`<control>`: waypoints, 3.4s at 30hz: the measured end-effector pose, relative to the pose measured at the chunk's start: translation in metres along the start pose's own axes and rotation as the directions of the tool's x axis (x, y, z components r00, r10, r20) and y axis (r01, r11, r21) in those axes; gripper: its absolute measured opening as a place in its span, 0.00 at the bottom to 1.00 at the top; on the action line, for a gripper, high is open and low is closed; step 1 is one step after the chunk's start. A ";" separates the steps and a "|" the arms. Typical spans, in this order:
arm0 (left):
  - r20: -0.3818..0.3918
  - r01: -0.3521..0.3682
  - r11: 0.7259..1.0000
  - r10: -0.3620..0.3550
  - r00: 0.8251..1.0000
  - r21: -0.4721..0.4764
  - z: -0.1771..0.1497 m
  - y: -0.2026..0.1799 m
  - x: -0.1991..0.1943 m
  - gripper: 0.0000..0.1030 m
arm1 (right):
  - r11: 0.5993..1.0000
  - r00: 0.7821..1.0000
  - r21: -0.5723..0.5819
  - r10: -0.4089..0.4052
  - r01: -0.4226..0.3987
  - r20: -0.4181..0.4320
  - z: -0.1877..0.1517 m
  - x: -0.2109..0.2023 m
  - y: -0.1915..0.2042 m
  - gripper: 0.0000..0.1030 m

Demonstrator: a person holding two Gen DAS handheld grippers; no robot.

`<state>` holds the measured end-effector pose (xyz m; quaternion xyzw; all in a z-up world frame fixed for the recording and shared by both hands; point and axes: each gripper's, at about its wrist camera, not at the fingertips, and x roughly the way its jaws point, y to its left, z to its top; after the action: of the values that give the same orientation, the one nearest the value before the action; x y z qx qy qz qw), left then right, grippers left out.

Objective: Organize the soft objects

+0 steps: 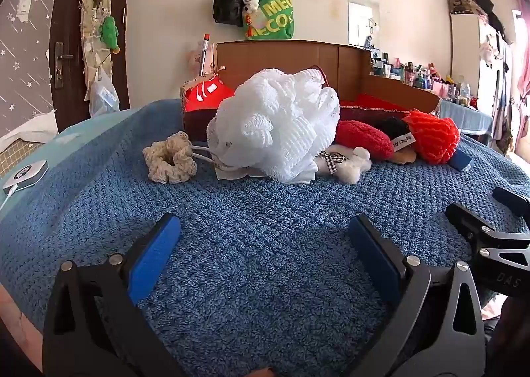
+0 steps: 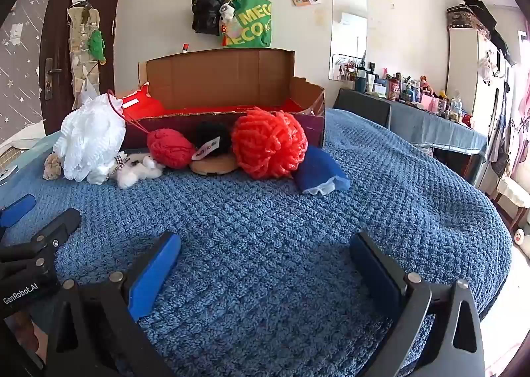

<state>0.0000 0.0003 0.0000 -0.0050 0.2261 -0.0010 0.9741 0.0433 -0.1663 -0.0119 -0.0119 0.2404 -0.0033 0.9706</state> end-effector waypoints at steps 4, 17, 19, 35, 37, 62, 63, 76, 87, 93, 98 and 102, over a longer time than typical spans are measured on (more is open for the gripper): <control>-0.005 0.000 1.000 0.001 1.000 0.003 0.000 0.000 0.001 1.00 | 1.000 1.000 0.001 0.001 -0.001 0.000 0.000 0.000 0.000 1.00; -0.005 -0.002 1.000 0.002 1.000 0.004 0.000 0.000 0.001 1.00 | 1.000 1.000 0.002 0.001 -0.001 0.003 -0.001 0.000 0.000 1.00; -0.005 -0.002 1.000 0.002 1.000 0.004 0.000 0.000 0.001 1.00 | 1.000 1.000 0.002 0.000 0.000 0.003 0.000 0.000 0.000 1.00; -0.005 -0.002 1.000 0.002 1.000 0.003 0.000 0.000 0.001 1.00 | 1.000 1.000 0.003 0.001 -0.001 0.002 -0.001 0.001 0.000 1.00; -0.005 -0.002 1.000 0.002 1.000 0.003 0.000 0.000 0.001 1.00 | 1.000 1.000 0.002 0.001 -0.001 0.002 -0.001 0.001 0.001 1.00; -0.005 -0.001 1.000 0.001 1.000 0.002 0.000 0.000 0.001 1.00 | 1.000 1.000 0.003 0.001 -0.001 0.002 -0.002 0.001 0.001 1.00; -0.005 -0.002 1.000 0.002 1.000 0.002 0.000 0.000 0.001 1.00 | 1.000 1.000 0.003 0.001 -0.001 0.002 -0.002 0.001 0.001 1.00; -0.005 -0.001 1.000 0.001 1.000 0.001 0.000 0.001 0.001 1.00 | 1.000 1.000 0.003 0.001 -0.001 0.002 -0.002 0.001 0.001 1.00; -0.005 -0.001 1.000 0.001 1.000 0.001 0.000 0.000 0.001 1.00 | 1.000 1.000 0.002 0.000 0.000 0.000 -0.002 0.001 0.001 1.00; -0.011 0.000 1.000 0.000 1.000 0.003 0.000 0.001 0.001 1.00 | 1.000 1.000 0.001 -0.006 0.006 -0.012 -0.005 0.001 0.002 1.00; -0.018 0.004 1.000 -0.004 1.000 0.004 0.004 0.001 0.000 1.00 | 1.000 1.000 0.000 -0.007 0.007 -0.027 0.005 0.003 0.003 1.00; -0.019 0.005 1.000 -0.005 1.000 0.004 0.007 0.004 0.002 1.00 | 1.000 0.999 0.001 -0.006 0.006 -0.037 0.005 0.004 0.001 1.00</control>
<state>0.0046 0.0045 0.0051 -0.0037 0.2356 -0.0039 0.9718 0.0492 -0.1651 -0.0091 -0.0121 0.2584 -0.0065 0.9659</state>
